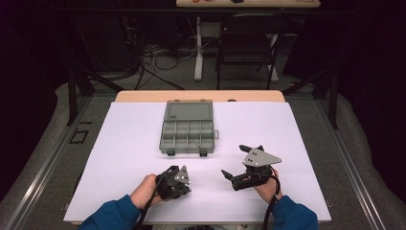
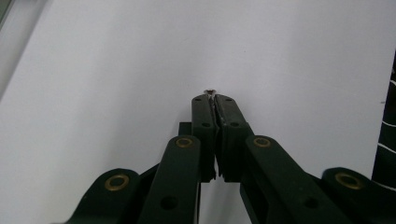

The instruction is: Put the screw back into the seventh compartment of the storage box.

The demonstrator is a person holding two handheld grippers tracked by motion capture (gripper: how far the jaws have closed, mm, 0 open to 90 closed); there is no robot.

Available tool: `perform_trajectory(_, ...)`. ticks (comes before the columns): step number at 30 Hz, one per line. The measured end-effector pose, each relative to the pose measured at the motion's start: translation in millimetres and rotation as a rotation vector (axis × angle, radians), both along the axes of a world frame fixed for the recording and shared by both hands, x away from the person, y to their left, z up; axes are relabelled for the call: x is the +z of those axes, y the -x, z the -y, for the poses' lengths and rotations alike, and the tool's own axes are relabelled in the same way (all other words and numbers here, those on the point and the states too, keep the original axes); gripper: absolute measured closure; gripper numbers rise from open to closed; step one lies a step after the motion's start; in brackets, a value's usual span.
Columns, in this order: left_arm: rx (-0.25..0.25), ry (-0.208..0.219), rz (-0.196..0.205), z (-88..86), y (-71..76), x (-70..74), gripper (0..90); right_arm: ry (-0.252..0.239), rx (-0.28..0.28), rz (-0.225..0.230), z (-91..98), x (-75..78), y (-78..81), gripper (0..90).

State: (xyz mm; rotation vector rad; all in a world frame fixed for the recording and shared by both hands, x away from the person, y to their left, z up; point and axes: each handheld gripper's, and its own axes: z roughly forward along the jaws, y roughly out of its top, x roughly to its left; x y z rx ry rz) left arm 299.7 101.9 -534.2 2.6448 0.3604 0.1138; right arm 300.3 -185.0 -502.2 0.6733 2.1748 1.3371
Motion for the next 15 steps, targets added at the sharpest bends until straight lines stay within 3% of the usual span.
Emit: perform_trajectory(15, 0.032, 0.062, 0.049, -5.2, -2.8, 9.7, 88.0, -0.007, -0.003, 0.001, 0.8, 0.4, 0.2, 0.0)
